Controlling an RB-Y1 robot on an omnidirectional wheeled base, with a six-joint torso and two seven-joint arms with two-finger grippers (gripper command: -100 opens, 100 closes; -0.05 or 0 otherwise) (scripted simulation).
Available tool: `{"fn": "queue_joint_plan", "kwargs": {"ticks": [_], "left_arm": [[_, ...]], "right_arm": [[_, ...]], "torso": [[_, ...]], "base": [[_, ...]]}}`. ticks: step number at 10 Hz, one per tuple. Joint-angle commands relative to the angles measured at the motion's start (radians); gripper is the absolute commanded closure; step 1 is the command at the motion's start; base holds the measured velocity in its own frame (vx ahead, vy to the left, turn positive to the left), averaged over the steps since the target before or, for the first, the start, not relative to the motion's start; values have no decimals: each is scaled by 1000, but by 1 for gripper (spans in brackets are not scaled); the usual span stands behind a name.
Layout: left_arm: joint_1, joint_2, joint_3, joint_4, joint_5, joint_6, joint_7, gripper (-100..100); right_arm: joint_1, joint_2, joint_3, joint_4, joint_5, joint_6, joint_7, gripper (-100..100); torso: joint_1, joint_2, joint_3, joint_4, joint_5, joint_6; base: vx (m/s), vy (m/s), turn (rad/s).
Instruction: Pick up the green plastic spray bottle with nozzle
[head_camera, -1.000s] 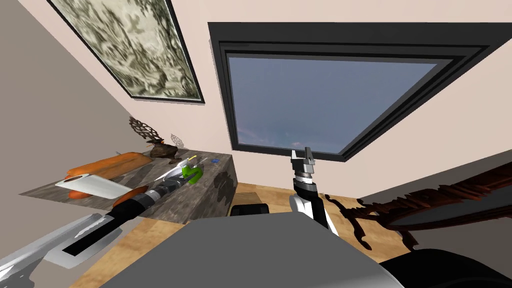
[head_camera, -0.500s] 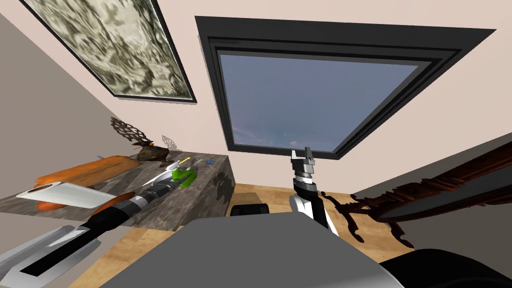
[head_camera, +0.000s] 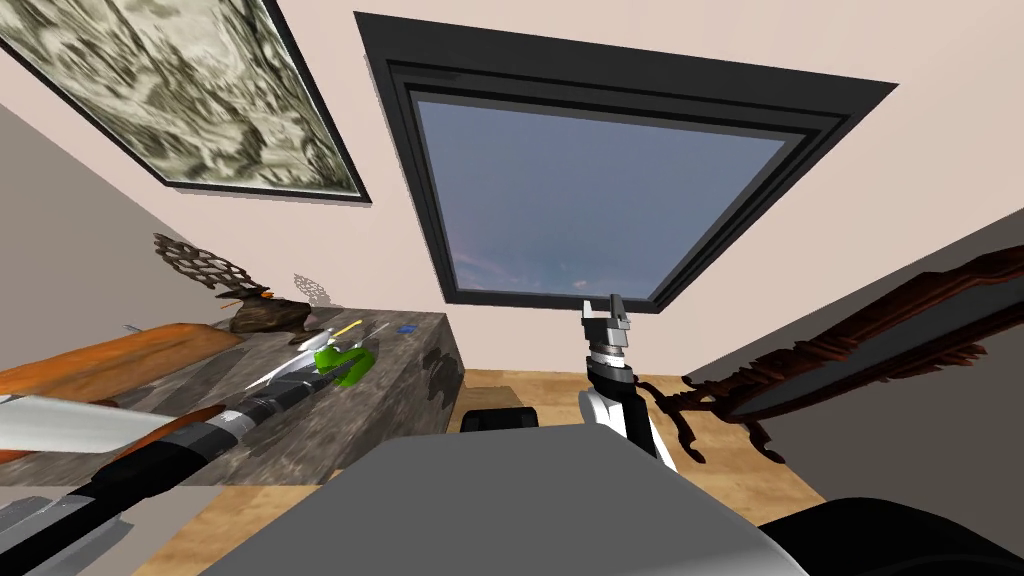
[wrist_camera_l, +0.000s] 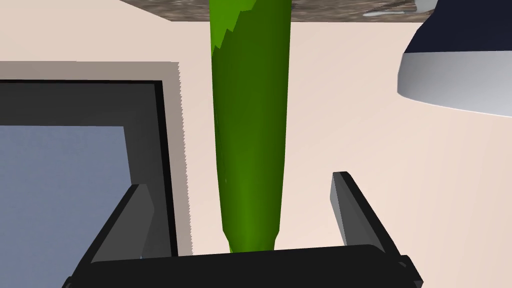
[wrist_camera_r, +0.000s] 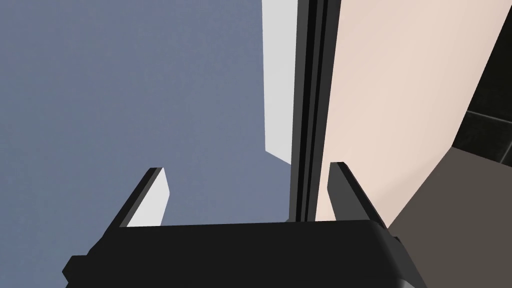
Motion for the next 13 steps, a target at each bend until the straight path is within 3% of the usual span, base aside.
{"fn": "queue_joint_plan", "kwargs": {"ticks": [1,3,4,7,8,9,13], "left_arm": [[12,4,27,50,31,-50,-22,-100],[12,4,27,95,31,-72,-22,-100],[22,10,52,139,59,-123,-40,-100],[31,16,77,240,87,-189,-57,-100],[28,15,72,222,83,-176,-56,-100],[29,15,73,226,84,-181,-56,100],[29,15,73,225,84,-180,-57,100]], "right_arm": [[0,0,0,0,0,0,0,0],[0,0,0,0,0,0,0,0],[0,0,0,0,0,0,0,0],[0,0,0,0,0,0,0,0],[0,0,0,0,0,0,0,0],[0,0,0,0,0,0,0,0],[0,0,0,0,0,0,0,0]], "torso": [[0,0,0,0,0,0],[-1,-1,0,0,0,0],[1,0,0,0,0,0],[-1,-1,0,0,0,1],[-1,0,0,0,0,0],[1,1,0,0,0,0],[4,1,1,0,1,0]], "base": [[25,-81,-173],[15,-48,-28],[16,-49,-189],[20,-67,-122],[4,-24,8],[1,-5,0],[0,0,0]]}}
